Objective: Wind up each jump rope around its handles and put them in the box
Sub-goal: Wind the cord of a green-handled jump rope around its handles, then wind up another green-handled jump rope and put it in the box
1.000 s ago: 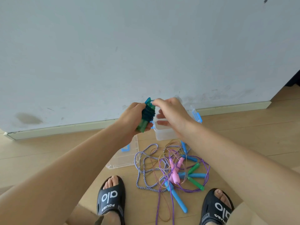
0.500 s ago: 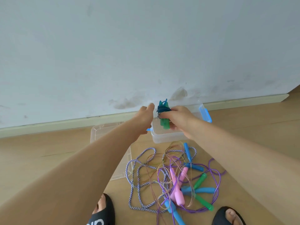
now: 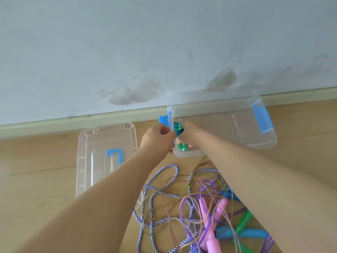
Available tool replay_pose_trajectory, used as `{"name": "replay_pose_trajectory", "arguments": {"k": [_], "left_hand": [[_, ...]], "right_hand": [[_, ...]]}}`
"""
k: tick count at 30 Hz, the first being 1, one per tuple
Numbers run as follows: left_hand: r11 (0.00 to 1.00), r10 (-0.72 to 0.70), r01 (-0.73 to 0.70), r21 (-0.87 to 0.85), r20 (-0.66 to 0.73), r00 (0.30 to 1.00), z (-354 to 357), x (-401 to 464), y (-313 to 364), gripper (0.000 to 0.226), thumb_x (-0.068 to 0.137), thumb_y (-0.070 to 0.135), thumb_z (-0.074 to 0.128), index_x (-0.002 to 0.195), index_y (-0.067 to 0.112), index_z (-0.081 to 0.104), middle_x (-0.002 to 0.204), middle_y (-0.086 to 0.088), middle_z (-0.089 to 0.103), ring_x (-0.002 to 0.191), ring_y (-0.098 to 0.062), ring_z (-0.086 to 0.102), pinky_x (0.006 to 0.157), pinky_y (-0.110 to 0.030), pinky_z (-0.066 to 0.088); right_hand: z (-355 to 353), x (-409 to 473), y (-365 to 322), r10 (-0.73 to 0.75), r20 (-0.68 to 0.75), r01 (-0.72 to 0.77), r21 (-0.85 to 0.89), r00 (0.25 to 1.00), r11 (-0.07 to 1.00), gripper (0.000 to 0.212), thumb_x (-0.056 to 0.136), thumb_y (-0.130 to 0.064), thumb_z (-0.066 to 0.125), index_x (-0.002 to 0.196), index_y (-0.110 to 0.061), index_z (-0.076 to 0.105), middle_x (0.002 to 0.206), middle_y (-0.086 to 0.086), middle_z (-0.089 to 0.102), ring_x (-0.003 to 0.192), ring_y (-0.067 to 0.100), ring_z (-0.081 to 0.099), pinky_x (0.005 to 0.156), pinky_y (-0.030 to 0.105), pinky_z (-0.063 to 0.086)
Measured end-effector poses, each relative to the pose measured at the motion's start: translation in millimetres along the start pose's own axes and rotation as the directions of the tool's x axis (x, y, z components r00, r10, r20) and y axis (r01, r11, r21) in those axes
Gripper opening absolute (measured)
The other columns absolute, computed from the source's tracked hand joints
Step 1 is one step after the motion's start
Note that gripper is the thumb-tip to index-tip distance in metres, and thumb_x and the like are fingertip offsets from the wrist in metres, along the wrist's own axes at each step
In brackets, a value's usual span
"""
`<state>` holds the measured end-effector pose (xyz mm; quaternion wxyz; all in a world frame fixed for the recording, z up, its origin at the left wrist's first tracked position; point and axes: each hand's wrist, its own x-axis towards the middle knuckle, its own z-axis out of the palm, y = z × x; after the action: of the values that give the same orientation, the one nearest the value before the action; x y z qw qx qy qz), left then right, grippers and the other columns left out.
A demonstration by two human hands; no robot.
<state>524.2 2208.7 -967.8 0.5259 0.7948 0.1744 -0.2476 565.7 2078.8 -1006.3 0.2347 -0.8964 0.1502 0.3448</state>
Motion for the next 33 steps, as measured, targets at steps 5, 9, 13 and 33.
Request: {"name": "replay_pose_trajectory", "arguments": {"k": [5,9,13,33], "left_hand": [[0.994,0.031,-0.027,0.104,-0.032,0.999,-5.4,-6.3,-3.9,0.017,0.089,0.029,0.061,0.093,0.012,0.062,0.083,-0.007,0.071,0.079,-0.025,0.073,0.077,-0.046,0.061],[0.961,0.008,-0.016,0.276,0.031,0.999,-7.9,-34.5,-9.4,0.033,0.095,0.043,0.041,0.091,0.013,0.054,0.087,-0.011,0.069,0.081,-0.029,0.071,0.080,-0.048,0.059],[0.849,-0.055,-0.057,0.525,0.195,0.979,4.9,-80.6,-25.9,0.031,0.099,0.035,0.032,0.084,0.013,0.048,0.103,-0.016,0.063,0.096,-0.036,0.060,0.087,-0.042,0.051],[0.549,0.135,-0.398,0.735,0.391,0.910,-28.8,-214.9,15.9,0.079,0.088,0.031,0.065,0.152,0.035,0.019,0.142,-0.005,0.046,0.120,-0.025,0.052,0.096,-0.036,0.045]], "right_hand": [[-9.0,-13.1,5.7,-0.033,-0.016,0.032,-0.070,0.999,0.997,0.011,0.092,-0.015,0.058,0.084,-0.011,0.051,0.099,0.010,0.058,0.088,0.028,0.058,0.066,0.028,0.046],[-19.3,-55.3,22.6,-0.185,-0.428,0.216,0.025,0.885,0.976,0.029,0.090,-0.011,0.054,0.119,-0.008,0.053,0.112,0.009,0.062,0.100,0.031,0.060,0.079,0.036,0.049],[10.3,-119.6,49.0,-0.372,-0.696,0.466,-0.061,0.614,0.883,0.016,0.085,-0.010,0.056,0.101,-0.010,0.052,0.091,0.004,0.055,0.078,0.032,0.056,0.063,0.041,0.046],[13.5,-256.1,80.2,-0.140,-0.053,0.148,0.487,0.989,0.861,0.014,0.082,-0.015,0.061,0.068,-0.015,0.060,0.054,-0.001,0.044,0.047,0.016,0.035,0.044,0.024,0.031]]}}
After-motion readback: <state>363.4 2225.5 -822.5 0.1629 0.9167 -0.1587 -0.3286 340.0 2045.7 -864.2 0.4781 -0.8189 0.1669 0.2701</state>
